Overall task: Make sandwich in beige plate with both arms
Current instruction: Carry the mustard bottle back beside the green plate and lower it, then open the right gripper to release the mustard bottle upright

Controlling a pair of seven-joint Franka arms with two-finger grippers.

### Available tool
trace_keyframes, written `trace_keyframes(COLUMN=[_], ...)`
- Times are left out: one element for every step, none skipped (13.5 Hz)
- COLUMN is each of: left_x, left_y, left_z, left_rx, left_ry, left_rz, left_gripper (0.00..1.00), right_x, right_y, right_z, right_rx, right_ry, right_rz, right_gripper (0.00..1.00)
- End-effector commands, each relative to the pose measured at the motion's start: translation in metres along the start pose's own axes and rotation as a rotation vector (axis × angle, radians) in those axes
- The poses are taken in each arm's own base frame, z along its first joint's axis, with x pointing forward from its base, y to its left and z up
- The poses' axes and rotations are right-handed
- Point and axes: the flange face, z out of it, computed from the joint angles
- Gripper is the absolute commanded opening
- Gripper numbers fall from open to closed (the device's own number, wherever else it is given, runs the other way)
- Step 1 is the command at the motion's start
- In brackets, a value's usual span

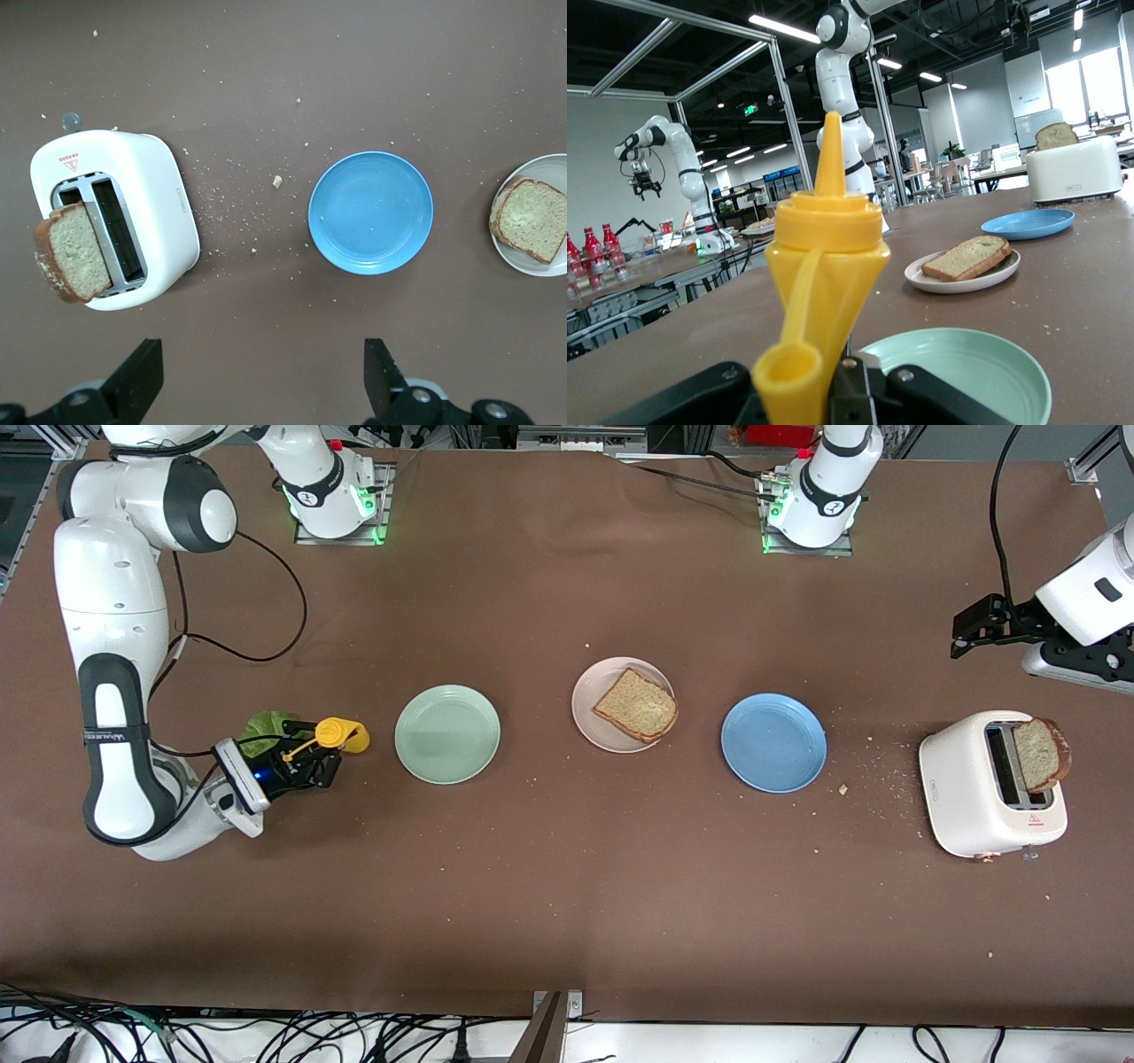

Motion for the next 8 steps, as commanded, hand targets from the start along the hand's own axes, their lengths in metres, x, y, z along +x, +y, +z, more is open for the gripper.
trace_keyframes(left_x=[0.002, 0.001, 0.001, 0.001, 0.001, 0.001, 0.001, 0.001], left_y=[0.000, 0.000, 0.000, 0.000, 0.000, -0.001, -0.001, -0.001], left_z=[-0.004, -0.005, -0.005, -0.005, -0.005, -0.005, -0.005, -0.005], left_rx=[-0.015, -0.014, -0.014, -0.014, -0.014, -0.014, -0.014, -0.014], left_ry=[-0.003, -0.001, 0.000, 0.000, 0.000, -0.001, -0.001, -0.001], left_rz=[-0.004, -0.004, -0.004, -0.004, -0.004, -0.006, -0.006, -0.006], left_gripper=[1.00, 1.00, 1.00, 1.00, 1.00, 1.00, 1.00, 1.00], right_x=[0.000, -0.003, -0.005, -0.008, -0.010, -0.016, -0.024, -0.031], right_y=[-0.011, -0.011, -0.010, -0.009, -0.007, -0.006, -0.005, -0.003], right_z=[-0.006, -0.006, -0.003, -0.001, 0.000, 0.001, 0.005, 0.009], right_rx=[0.048, 0.057, 0.059, 0.060, 0.055, 0.041, 0.029, 0.018], right_ry=[-0.055, -0.070, -0.077, -0.074, -0.079, -0.085, -0.083, -0.083], right_rz=[-0.063, -0.082, -0.090, -0.088, -0.086, -0.080, -0.076, -0.073], right_gripper=[0.00, 0.00, 0.00, 0.00, 0.00, 0.00, 0.00, 0.00])
